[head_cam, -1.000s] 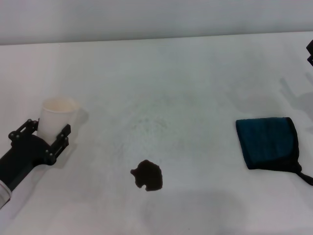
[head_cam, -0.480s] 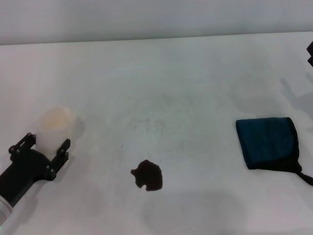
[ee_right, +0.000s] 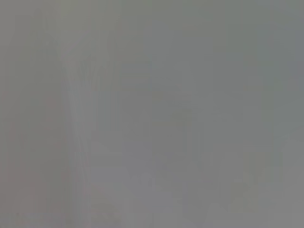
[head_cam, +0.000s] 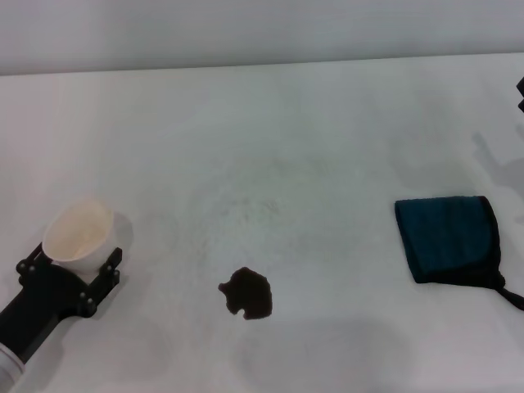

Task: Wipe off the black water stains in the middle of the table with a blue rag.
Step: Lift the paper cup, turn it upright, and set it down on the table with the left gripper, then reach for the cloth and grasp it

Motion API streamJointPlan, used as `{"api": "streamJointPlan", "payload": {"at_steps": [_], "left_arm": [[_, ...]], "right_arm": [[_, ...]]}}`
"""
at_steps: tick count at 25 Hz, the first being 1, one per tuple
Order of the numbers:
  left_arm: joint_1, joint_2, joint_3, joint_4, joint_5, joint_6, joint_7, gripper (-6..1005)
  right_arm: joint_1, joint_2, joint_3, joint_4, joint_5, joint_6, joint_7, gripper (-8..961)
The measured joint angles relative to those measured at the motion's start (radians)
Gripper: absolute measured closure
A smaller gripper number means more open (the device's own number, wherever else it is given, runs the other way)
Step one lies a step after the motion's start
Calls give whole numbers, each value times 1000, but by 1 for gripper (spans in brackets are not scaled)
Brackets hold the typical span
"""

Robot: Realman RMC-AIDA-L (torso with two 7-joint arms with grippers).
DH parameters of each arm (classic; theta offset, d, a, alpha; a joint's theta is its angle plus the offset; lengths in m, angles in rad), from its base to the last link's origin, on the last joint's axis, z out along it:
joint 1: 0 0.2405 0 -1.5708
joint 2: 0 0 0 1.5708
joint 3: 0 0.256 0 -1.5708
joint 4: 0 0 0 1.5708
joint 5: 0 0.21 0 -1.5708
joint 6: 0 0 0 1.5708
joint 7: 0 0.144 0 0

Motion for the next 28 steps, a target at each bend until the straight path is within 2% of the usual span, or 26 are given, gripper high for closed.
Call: {"api": "streamJointPlan", "payload": {"at_steps": [9,12,19,24,28], "left_arm": [[22,-1,-1,15,0,8,13,294],[45,-1,-1,15,-3,21,13,111],[125,1,-4,11,-46,88,14,111],[175,4,-4,-2,-113,134,18,111],[207,5,-4,-15,-202,208,31,111]], "right_arm": [[-18,-1,-1,0,-4,6,0,114],[-22,-3,-3,0,-5,7,0,117],[-35,-6,-12,-42,-10,-1,94,124],[-52,-6,-15,-195,-59,-89,420,128],[-62,-8,-16,-444,-270,-232,870,132]]}}
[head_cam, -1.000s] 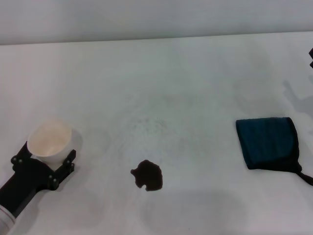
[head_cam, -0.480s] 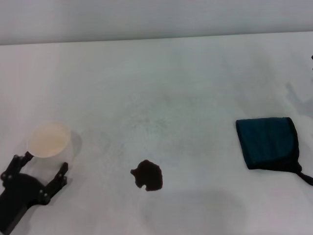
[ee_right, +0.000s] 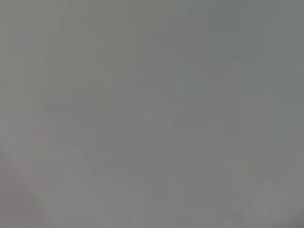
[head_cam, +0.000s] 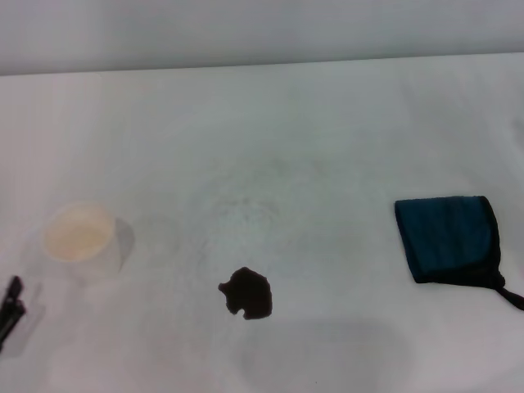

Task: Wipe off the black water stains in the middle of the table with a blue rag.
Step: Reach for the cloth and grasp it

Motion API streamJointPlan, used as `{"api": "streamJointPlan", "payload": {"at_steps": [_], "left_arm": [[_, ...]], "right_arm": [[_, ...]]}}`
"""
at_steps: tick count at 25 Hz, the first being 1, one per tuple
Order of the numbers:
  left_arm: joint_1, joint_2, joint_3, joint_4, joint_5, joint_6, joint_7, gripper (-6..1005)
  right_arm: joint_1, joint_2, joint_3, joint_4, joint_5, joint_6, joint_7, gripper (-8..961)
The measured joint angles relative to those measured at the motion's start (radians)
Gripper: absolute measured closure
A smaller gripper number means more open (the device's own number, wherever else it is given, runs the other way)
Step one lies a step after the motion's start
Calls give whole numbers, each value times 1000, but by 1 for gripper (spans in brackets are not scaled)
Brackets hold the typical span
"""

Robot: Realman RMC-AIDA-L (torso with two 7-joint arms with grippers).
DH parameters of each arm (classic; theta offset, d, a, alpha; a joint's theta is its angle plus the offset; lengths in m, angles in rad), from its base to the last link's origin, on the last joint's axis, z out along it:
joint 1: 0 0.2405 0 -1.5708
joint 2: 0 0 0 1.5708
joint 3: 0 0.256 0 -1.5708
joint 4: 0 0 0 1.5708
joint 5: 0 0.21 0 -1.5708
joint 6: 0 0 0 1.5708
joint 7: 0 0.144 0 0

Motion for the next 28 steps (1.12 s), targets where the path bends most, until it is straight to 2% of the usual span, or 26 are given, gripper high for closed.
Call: {"api": "streamJointPlan", "payload": {"at_steps": [3,5,8,11,14,15,17,19,21,24,26,28], "left_arm": [[4,0,0,-8,-42,34,1,111],[-1,0,0,-12,-47,44,3,112],[-12,1,0,-19,-62,76,4,112],[-24,1,-1,-21,-86,98,4,112],[-37,1,-3,-21,-117,117,4,112],[-41,1,-5,-21,-123,122,4,112],[-50,2,-10,-21,-133,130,4,112],[-62,3,-12,-21,-139,133,4,112],[-76,4,-12,-22,-142,134,2,112],[-90,6,-12,-26,-147,141,-1,112],[-98,7,-12,-31,-156,141,-3,112],[-105,6,-12,-36,-163,139,-4,111]], "right_arm": [[15,-9,-4,-178,-209,-22,295,135],[28,-23,-27,-276,-330,-10,455,137],[73,-75,-113,-409,-529,45,695,195],[131,-113,-173,-507,-699,131,866,234],[197,-123,-190,-619,-864,261,1007,235],[214,-122,-192,-654,-914,301,1040,236],[255,-107,-197,-749,-1034,385,1107,237],[281,-79,-215,-844,-1142,454,1149,237],[296,-42,-260,-938,-1250,499,1182,238],[319,7,-367,-1008,-1372,531,1247,239],[317,20,-468,-1022,-1393,525,1307,240],[304,20,-580,-1022,-1383,500,1384,241]]}}
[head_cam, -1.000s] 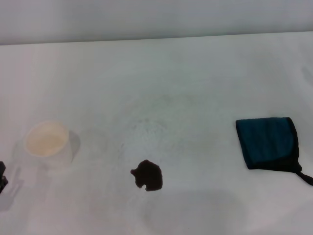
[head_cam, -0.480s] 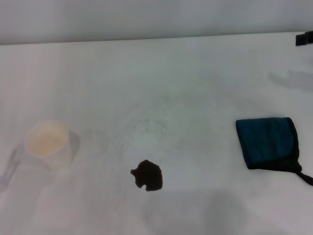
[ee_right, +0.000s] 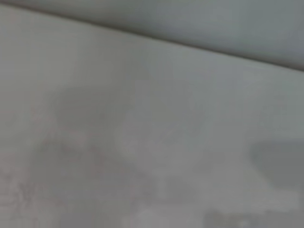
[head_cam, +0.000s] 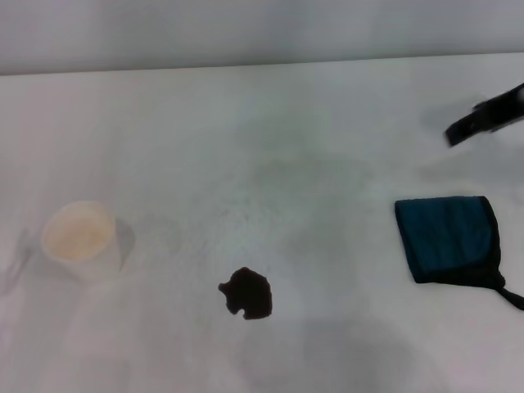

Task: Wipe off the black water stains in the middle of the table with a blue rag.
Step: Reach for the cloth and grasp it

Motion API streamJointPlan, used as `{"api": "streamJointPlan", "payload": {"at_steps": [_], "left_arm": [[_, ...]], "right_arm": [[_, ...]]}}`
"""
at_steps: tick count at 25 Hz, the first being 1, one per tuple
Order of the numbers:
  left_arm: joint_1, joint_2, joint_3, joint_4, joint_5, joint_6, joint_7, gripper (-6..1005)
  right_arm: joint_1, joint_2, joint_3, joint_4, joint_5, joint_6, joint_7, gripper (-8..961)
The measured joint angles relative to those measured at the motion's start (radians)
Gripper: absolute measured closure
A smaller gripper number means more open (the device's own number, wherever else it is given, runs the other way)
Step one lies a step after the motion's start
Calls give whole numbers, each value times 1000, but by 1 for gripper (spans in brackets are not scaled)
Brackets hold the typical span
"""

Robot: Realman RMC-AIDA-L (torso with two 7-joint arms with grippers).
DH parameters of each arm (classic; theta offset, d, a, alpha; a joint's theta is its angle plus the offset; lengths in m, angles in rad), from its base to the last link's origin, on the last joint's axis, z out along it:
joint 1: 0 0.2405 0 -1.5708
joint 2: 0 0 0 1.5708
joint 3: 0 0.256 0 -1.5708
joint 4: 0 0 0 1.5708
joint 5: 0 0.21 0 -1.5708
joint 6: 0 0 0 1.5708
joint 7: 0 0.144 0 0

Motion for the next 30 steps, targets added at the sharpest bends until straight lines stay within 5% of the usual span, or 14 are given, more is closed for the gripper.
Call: {"api": "streamJointPlan", "payload": {"at_steps": [16,30], "left_arm": [[-36,0,0,-21,-24,-11,-1,112],[-38,-2,0,-22,-43,-8,-1,111]], "right_arm": [[3,1,-460,145,-37,-45,379,247],[84,-3,-523,381,-94,-146,400,249]]}}
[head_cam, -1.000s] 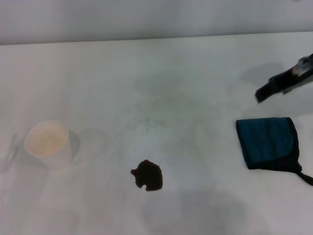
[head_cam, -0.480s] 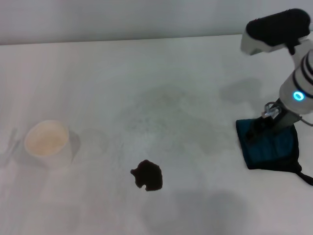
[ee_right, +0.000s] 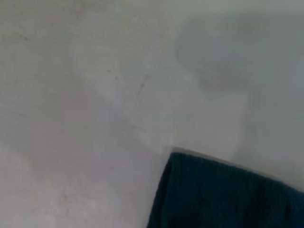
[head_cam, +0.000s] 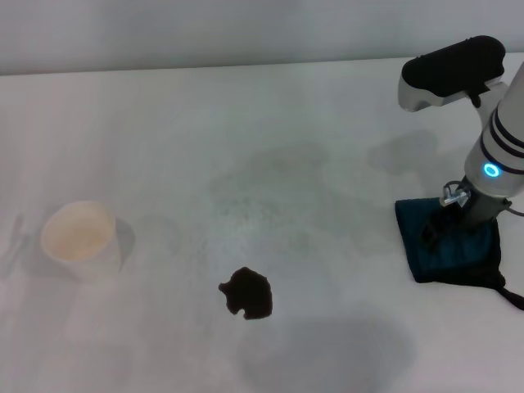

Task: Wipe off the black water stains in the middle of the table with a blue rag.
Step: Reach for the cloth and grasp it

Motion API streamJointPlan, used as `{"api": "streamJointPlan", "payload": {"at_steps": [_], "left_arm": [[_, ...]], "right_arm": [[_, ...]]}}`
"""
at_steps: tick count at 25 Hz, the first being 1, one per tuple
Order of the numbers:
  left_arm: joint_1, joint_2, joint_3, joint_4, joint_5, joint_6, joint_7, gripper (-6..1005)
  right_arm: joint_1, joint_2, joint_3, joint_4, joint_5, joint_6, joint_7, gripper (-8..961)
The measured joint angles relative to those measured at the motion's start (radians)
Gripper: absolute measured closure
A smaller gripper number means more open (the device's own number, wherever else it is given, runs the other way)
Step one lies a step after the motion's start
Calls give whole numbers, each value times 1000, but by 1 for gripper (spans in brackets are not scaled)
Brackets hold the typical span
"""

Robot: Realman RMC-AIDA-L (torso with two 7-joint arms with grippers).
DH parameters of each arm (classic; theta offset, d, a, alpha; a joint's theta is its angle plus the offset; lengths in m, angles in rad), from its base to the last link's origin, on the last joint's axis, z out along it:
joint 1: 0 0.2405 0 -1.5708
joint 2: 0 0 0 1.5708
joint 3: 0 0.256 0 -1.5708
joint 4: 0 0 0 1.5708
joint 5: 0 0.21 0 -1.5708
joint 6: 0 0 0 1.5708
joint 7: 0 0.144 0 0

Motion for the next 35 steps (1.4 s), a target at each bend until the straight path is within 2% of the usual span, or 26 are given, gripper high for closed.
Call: {"api": "streamJointPlan", "payload": {"at_steps": [6,12,17,23,34,35], "left_arm": [[-3,0,0,0,0,-3,1,112],[-5,0,0,0,0,-4,2,112],[-7,0,0,0,0,-4,3,112],[-7,0,0,0,0,-4,3,112],[-8,-1,0,0,0,-4,3,111],[-8,-1,0,0,0,-4,3,111]], "right_arm": [[16,0,8,33,-16,-15,-23,254],[23,1,8,26,-14,-8,-33,360],[32,1,18,43,-12,-3,-54,354],[44,1,20,86,-9,-6,-65,532],[44,4,12,81,-15,-5,-86,634],[44,4,11,83,-17,-6,-91,691]]}}
